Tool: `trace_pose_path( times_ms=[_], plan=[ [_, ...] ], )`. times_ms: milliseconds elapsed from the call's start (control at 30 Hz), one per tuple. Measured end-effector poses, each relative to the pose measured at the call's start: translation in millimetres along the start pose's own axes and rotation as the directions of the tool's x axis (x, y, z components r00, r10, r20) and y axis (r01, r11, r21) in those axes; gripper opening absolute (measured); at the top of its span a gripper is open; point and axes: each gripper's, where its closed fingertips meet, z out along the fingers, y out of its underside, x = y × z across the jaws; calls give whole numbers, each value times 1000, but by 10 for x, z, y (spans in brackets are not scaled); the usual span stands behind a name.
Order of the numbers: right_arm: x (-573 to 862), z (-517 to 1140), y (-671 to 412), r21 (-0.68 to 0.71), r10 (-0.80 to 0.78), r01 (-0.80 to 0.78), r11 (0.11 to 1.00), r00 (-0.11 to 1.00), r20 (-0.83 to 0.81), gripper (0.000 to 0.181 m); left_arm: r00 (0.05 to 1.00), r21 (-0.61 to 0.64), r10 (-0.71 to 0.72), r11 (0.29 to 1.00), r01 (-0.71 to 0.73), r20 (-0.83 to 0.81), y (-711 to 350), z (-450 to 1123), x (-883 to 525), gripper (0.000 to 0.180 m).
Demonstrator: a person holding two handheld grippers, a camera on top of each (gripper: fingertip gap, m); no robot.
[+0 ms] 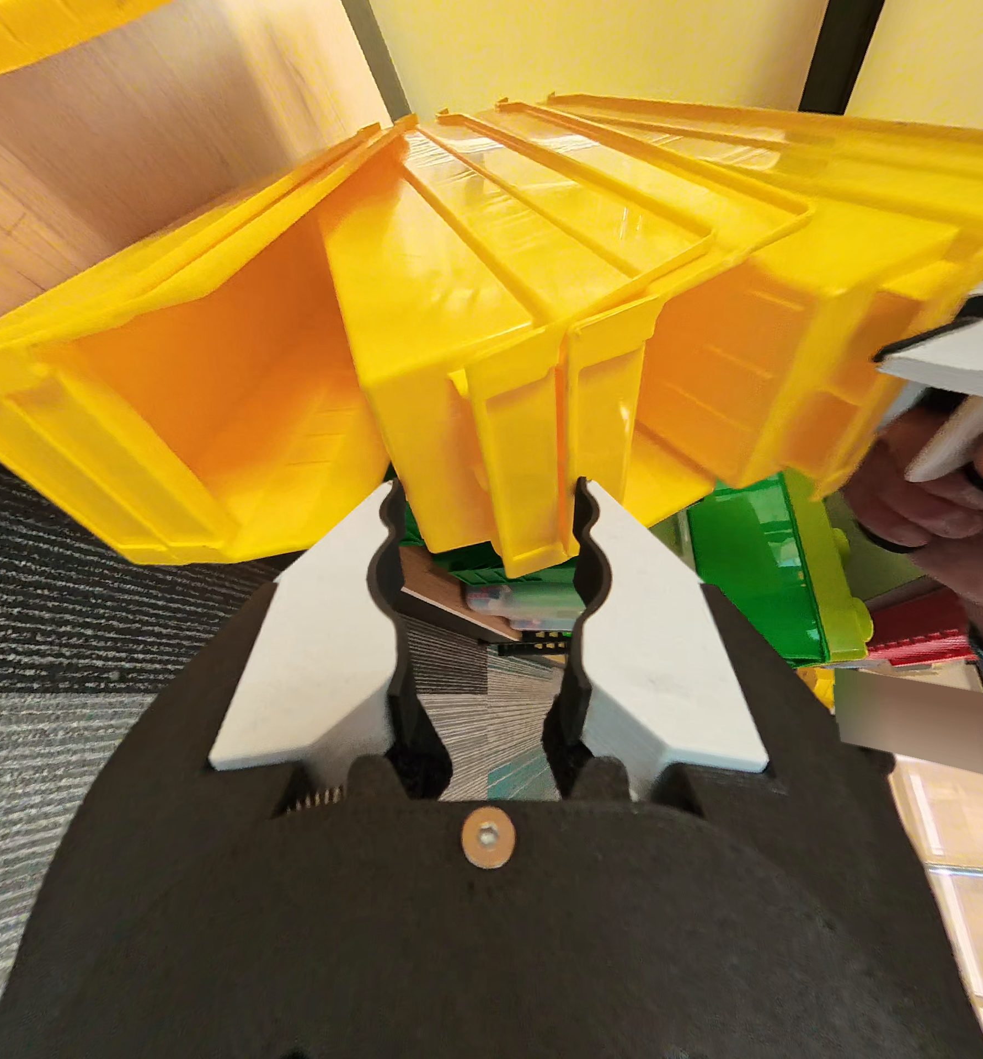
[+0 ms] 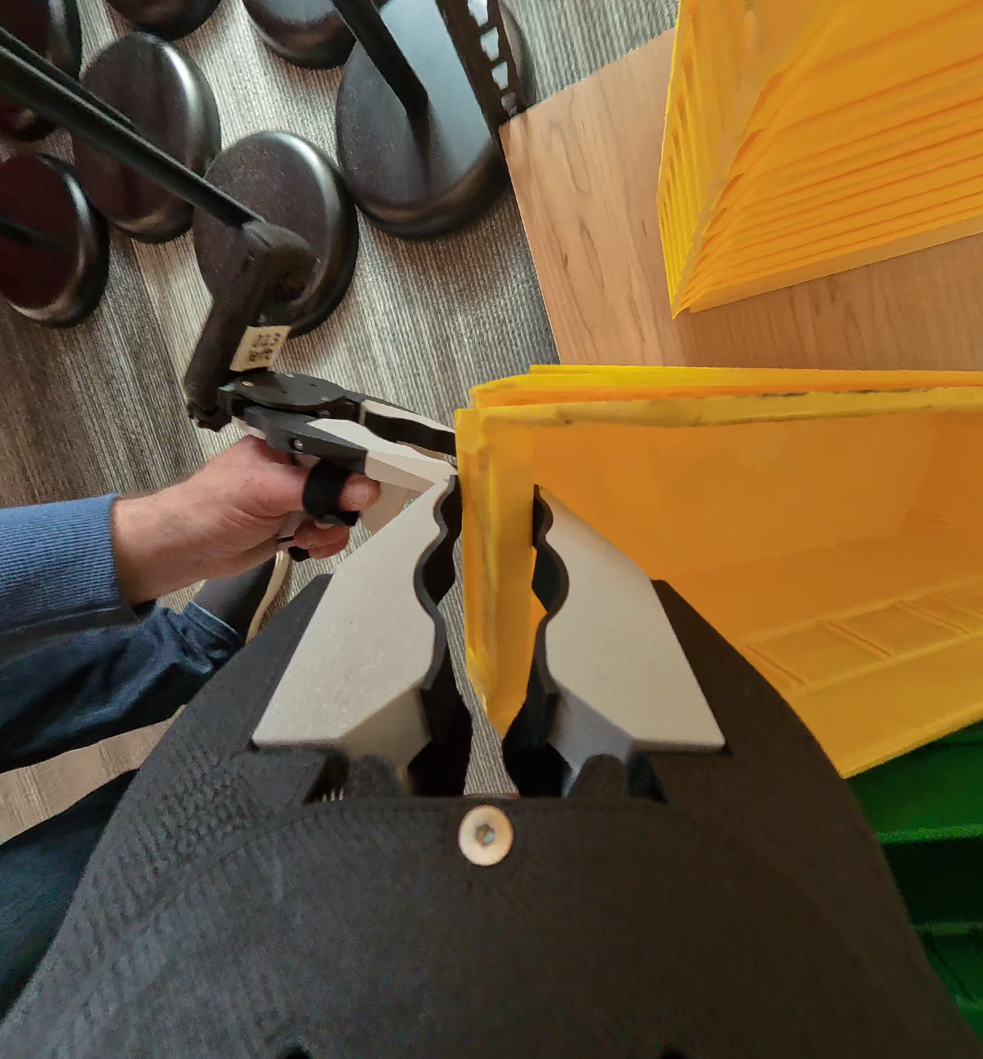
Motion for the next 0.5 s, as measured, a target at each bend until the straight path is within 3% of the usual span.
trace_pose_path(
  times_ms=[33,67,167,233,333,500],
  plan=[
    [-39,-58,-38,22,2,-2,1000,1000,7,21,1000,-6,4,1000,-4,16,-2,-1,-53,56],
    [-78,-106,-74,39,-13,13,999,1000,0,21,999,5,-5,1000,4,34,-28,-10,-108,32],
    [-239,-112,-58,62,-51,51,997,999,-3,20,988,12,-53,999,51,148,-53,9,-397,37],
    [-318,-111,29,32,-62,63,998,998,-22,20,990,-42,-29,999,35,141,-13,96,-407,20],
    [-417,-114,126,67,-41,42,997,999,-16,18,985,-109,24,994,-5,169,-1,254,-425,13],
    [-764,155,320,110,-118,119,987,993,-15,19,988,-132,17,991,4,154,-88,355,-414,18]
  ],
)
